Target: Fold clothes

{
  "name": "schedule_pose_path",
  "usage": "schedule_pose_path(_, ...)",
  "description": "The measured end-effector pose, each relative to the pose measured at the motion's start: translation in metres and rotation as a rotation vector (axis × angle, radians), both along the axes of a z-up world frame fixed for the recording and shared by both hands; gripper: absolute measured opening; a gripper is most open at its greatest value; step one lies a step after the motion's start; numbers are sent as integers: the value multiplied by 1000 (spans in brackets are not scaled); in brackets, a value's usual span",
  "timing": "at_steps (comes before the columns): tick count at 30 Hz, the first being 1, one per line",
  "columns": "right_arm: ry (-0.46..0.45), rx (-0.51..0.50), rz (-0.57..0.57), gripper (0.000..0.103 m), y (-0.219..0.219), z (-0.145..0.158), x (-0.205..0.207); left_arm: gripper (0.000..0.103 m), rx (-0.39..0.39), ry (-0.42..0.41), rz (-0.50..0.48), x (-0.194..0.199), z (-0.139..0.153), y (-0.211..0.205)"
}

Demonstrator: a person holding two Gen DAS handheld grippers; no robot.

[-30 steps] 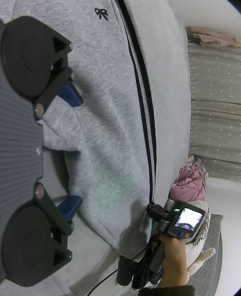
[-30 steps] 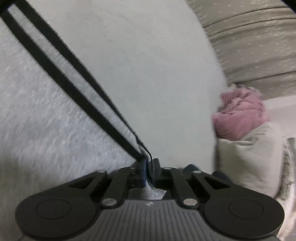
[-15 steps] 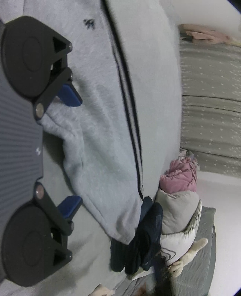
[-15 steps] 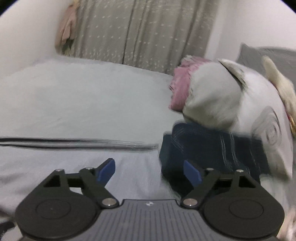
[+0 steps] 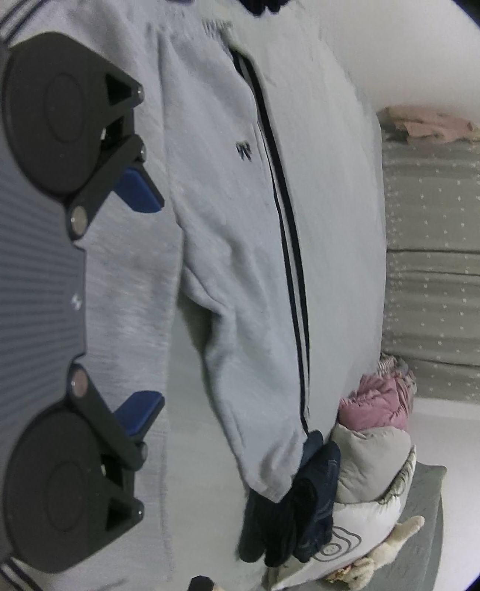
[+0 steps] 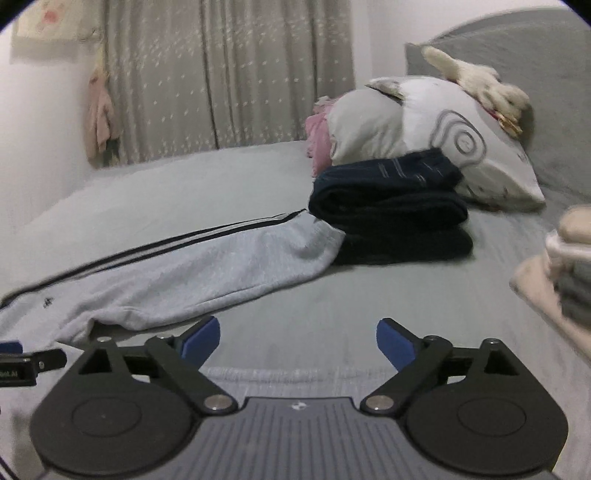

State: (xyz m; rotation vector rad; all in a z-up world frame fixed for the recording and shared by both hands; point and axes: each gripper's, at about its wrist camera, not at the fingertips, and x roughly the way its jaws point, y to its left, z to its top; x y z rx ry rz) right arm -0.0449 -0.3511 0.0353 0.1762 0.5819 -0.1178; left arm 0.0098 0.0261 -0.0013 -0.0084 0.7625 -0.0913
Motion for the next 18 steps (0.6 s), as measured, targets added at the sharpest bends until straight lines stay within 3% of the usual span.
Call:
schedule_pose_path(10,107,-50,58,100,31,-8,-11,103,106,137,96,-35,-14,-11)
schedule_pose_path(18,127,-102,115,100,61,-14,-19,103,93,110,103,-35,-7,-25)
